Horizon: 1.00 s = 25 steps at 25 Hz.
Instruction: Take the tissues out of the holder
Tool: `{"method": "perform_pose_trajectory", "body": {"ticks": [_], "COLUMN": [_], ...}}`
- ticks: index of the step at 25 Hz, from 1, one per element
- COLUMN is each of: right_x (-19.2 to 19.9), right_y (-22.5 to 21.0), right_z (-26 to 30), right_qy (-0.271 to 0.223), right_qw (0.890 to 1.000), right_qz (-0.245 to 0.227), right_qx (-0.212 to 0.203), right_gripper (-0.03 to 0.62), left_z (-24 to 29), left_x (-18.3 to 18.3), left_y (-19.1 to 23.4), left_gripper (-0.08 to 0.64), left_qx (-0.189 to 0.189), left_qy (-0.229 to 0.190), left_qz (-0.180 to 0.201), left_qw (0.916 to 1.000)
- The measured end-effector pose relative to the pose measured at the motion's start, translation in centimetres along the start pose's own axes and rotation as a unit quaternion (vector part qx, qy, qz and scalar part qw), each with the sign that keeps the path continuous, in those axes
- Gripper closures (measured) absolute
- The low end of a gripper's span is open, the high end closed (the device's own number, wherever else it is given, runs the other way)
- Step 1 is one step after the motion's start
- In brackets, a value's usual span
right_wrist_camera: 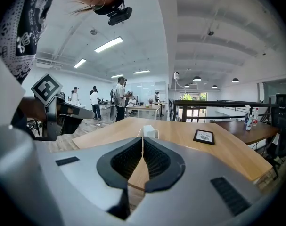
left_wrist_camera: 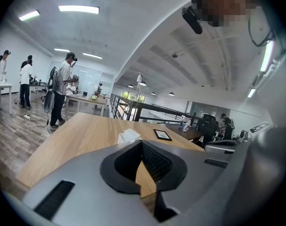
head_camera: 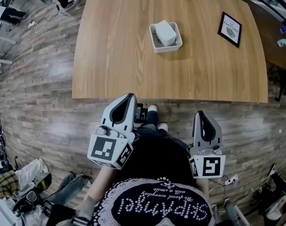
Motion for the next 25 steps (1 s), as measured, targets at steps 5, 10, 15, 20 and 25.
{"method": "perform_pose_trajectory", "body": {"ticks": [5, 10, 15, 20, 25], "right_x": [0.0, 0.4, 0.3, 0.7, 0.8], "right_y": [0.2, 0.5, 1.1, 0.8, -0.4], "right_z": [0.6, 1.2, 1.8, 2.1, 2.2], "right_qy": [0.001, 0.004, 0.007, 0.014, 0.018], "right_qw": [1.000, 1.000, 1.000, 0.999, 0.999], "right_qz": [0.007, 0.015, 0.018, 0.022, 0.026], "right_qx": [0.003, -0.002, -0.017, -0.029, -0.038], "right_gripper": [0.574, 0.574, 0.574, 0.574, 0.574], "left_z": [0.7, 1.3, 1.1, 1.1, 1.7], "left_x": [-0.2, 0.0, -0.4, -0.3, 0.0], "left_y": [0.6, 1.0, 1.9, 2.5, 1.8], "left_gripper": [0.555, 0.555, 0.555, 0.555, 0.555], "left_qx": [0.004, 0.003, -0.008, -0.029, -0.037], "left_qy": [0.004, 0.008, 0.005, 0.009, 0.018], "left_qz": [0.006, 0.008, 0.008, 0.000, -0.001], "left_qw": [1.0000, 0.9999, 0.9999, 0.9995, 0.9991]}}
Point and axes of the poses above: the fingertips, and each gripper's own axes: z forward along the fingers, y to its left, x out of its underside, the point moved 3 cm from there along -z, backward along the fingers, and after that the axes turned 5 degrees about -x, right-handed, at the moved point
